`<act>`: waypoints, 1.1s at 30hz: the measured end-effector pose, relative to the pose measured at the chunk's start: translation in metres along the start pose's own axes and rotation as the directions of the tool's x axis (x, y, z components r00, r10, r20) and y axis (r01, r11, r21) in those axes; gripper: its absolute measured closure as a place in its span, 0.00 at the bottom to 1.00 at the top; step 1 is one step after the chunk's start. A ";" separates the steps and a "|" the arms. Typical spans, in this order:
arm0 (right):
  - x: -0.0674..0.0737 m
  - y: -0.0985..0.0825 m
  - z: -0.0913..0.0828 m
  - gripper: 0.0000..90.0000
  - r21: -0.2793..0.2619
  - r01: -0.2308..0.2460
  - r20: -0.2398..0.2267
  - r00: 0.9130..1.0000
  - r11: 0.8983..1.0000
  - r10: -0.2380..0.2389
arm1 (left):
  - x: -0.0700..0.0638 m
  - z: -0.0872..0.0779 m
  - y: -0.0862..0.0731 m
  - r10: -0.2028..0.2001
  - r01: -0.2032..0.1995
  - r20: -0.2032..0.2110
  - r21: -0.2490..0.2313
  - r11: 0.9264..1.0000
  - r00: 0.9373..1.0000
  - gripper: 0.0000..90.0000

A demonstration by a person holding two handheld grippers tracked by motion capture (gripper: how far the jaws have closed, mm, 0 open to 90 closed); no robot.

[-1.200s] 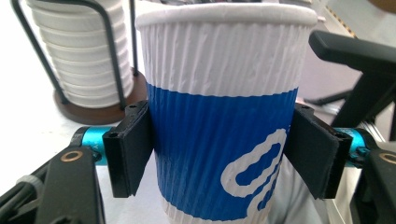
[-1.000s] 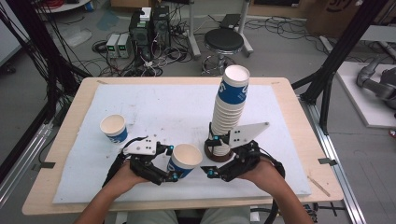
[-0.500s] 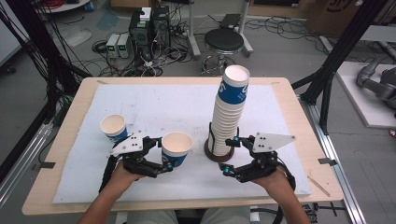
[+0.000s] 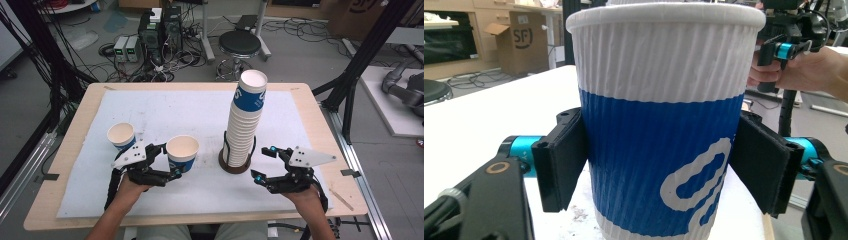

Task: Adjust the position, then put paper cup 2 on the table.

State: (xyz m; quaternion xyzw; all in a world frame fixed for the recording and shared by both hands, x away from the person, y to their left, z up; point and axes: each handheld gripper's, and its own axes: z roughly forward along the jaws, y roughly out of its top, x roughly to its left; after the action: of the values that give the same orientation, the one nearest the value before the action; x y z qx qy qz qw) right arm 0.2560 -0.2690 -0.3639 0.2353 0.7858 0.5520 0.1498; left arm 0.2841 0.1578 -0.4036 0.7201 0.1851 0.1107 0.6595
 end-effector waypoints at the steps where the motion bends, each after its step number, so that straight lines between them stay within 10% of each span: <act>1: -0.001 -0.001 -0.001 0.24 0.000 -0.004 0.008 1.000 1.000 0.004 | 0.000 0.000 0.000 0.002 -0.002 -0.004 -0.004 1.000 1.000 0.29; 33: -0.014 -0.016 -0.015 0.24 -0.010 -0.027 0.111 0.993 1.000 0.028 | 0.002 -0.011 -0.003 0.041 -0.043 -0.039 -0.051 0.998 0.998 0.29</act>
State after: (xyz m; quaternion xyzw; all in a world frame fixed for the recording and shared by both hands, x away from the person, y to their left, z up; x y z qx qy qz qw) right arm 0.2573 -0.2926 -0.3744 0.2757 0.7707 0.5432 0.1867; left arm 0.2809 0.1691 -0.4054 0.7043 0.1796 0.1430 0.6718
